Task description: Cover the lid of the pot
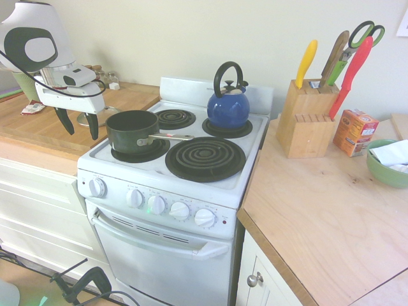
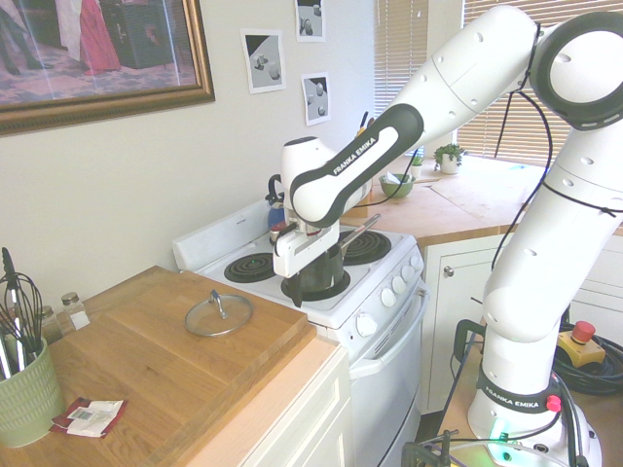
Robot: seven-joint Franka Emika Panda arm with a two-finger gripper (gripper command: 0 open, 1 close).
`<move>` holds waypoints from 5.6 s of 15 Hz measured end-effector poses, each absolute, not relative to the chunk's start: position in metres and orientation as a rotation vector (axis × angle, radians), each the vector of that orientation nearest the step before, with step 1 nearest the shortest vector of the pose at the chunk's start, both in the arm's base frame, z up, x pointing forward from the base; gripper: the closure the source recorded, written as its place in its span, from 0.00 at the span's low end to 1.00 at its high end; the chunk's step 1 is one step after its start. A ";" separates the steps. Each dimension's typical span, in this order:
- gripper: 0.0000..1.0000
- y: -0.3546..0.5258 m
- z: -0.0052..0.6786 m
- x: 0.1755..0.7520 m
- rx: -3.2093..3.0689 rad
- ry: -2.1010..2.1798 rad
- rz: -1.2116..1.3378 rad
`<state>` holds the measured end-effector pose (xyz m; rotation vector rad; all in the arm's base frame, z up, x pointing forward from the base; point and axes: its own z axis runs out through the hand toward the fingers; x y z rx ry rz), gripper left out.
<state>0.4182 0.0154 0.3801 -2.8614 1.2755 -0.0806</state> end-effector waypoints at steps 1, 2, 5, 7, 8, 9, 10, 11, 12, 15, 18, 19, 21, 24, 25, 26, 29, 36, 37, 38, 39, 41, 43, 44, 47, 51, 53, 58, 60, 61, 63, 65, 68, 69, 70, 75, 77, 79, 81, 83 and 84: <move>0.00 0.015 0.380 0.418 -2.861 1.276 -0.080; 0.00 0.016 0.381 0.419 -2.861 1.275 -0.083; 0.00 0.035 0.407 0.431 -2.863 1.251 -0.131; 0.00 0.061 0.435 0.444 -2.827 1.288 -0.191; 0.00 0.072 0.445 0.454 -2.800 1.325 -0.211; 0.00 0.081 0.451 0.468 -2.763 1.384 -0.219; 0.00 0.088 0.452 0.487 -2.720 1.464 -0.225; 0.00 0.094 0.448 0.507 -2.677 1.548 -0.225; 0.00 0.098 0.440 0.529 -2.627 1.637 -0.214; 0.00 0.112 0.418 0.583 -2.477 1.838 -0.177; 0.00 0.113 0.413 0.609 -2.380 1.977 -0.180; 0.00 0.111 0.410 0.611 -2.368 2.018 -0.169; 0.00 0.110 0.400 0.613 -2.375 2.049 -0.141; 0.00 0.114 0.386 0.616 -2.399 2.058 -0.107; 0.00 0.115 0.381 0.616 -2.404 2.064 -0.091; 1.00 0.116 0.378 0.617 -2.408 2.071 -0.076; 1.00 0.118 0.374 0.621 -2.417 2.077 -0.050; 1.00 0.120 0.374 0.621 -2.405 2.072 0.006; 1.00 0.120 0.373 0.621 -2.404 2.070 0.013; 1.00 0.120 0.373 0.621 -2.402 2.069 0.018; 1.00 0.121 0.373 0.621 -2.400 2.068 0.022; 1.00 0.123 0.373 0.620 -2.402 2.064 0.024; 1.00 0.124 0.373 0.620 -2.402 2.060 0.021; 1.00 0.124 0.373 0.621 -2.399 2.057 0.016; 1.00 0.123 0.371 0.622 -2.390 2.046 -0.003; 1.00 0.115 0.372 0.625 -2.379 2.041 -0.022; 1.00 0.112 0.372 0.626 -2.380 2.031 -0.032; 1.00 0.115 0.394 0.628 -2.393 1.939 -0.097; 1.00 0.119 0.426 0.621 -2.384 1.901 -0.141; 1.00 0.118 0.444 0.615 -2.375 1.892 -0.161; 1.00 0.112 0.476 0.599 -2.356 1.893 -0.187; 1.00 0.098 0.500 0.582 -2.326 1.915 -0.197; 1.00 0.065 0.516 0.555 -2.267 1.958 -0.186; 1.00 0.049 0.518 0.548 -2.242 1.974 -0.174; 1.00 0.032 0.518 0.541 -2.219 1.992 -0.166; 1.00 -0.037 0.492 0.521 -2.122 2.066 -0.117; 1.00 -0.061 0.484 0.516 -2.089 2.087 -0.110; 1.00 -0.084 0.481 0.512 -2.053 2.102 -0.103; 1.00 -0.103 0.479 0.507 -2.030 2.116 -0.098; 1.00 -0.115 0.474 0.503 -2.016 2.128 -0.093; 1.00 -0.119 0.470 0.502 -2.008 2.133 -0.092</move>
